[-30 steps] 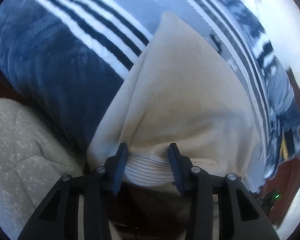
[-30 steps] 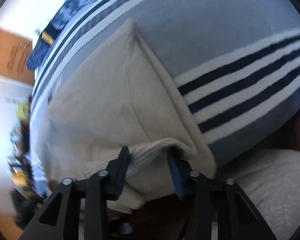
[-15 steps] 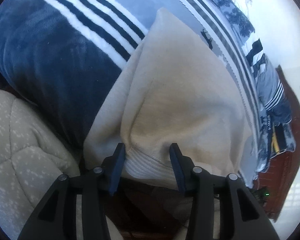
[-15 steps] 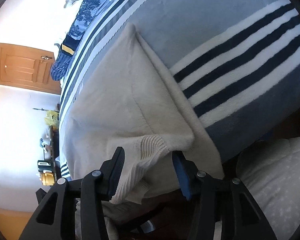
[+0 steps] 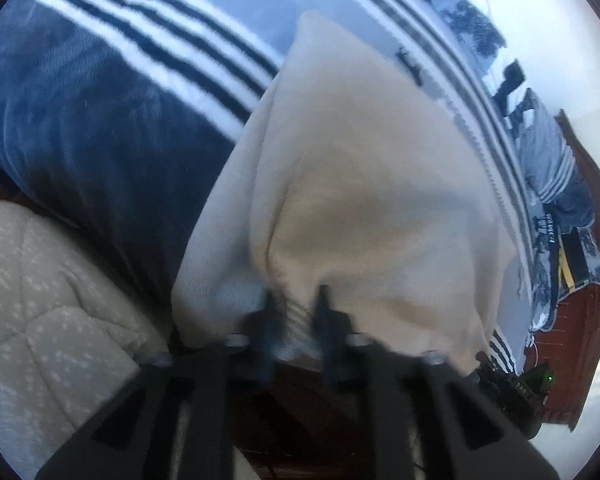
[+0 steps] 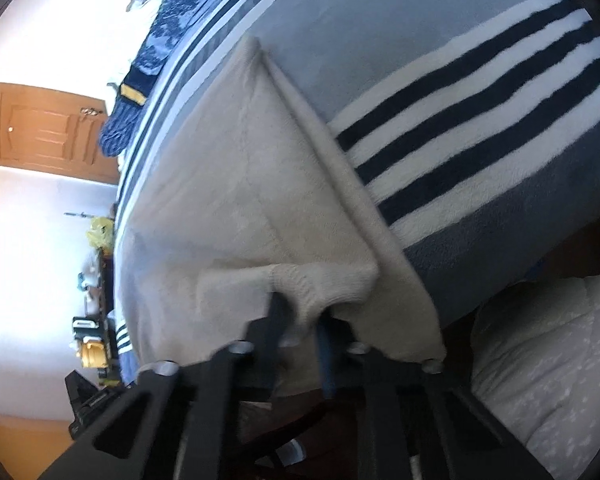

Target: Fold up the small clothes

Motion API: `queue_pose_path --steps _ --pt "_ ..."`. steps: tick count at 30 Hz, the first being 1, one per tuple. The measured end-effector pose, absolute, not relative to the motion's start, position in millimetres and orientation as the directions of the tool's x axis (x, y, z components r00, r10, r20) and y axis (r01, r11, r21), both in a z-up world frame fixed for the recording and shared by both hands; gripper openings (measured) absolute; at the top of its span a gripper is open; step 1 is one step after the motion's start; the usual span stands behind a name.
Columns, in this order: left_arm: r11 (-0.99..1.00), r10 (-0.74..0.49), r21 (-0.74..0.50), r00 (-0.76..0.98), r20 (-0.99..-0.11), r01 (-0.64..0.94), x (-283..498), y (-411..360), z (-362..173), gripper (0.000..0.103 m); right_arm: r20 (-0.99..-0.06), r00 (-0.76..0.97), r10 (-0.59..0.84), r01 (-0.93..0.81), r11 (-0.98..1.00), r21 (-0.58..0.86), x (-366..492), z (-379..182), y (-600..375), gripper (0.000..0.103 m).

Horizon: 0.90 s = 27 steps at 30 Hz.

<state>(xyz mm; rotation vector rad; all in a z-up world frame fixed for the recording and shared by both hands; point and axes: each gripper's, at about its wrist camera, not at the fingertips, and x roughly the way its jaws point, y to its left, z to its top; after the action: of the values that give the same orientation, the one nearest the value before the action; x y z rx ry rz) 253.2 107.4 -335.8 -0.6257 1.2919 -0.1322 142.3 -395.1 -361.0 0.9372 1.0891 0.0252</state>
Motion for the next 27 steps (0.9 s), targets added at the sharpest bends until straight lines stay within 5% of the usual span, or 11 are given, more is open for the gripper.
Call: queue_pose_path --steps 7,13,27 --pt "0.867 -0.415 -0.484 0.361 -0.835 -0.122 237.5 110.6 -296.7 0.009 -0.752 0.545 0.371 0.342 0.72 0.603 127.9 -302.5 -393.0 0.004" --pt "0.911 -0.343 -0.387 0.26 -0.903 -0.143 236.5 98.6 -328.2 0.008 -0.885 0.367 0.287 0.36 0.834 0.419 125.4 -329.7 -365.9 0.004" --pt "0.964 -0.215 -0.241 0.196 -0.957 -0.114 232.4 71.2 -345.9 0.016 -0.953 0.27 0.141 0.343 0.91 0.231 131.3 -333.2 -345.1 0.005"
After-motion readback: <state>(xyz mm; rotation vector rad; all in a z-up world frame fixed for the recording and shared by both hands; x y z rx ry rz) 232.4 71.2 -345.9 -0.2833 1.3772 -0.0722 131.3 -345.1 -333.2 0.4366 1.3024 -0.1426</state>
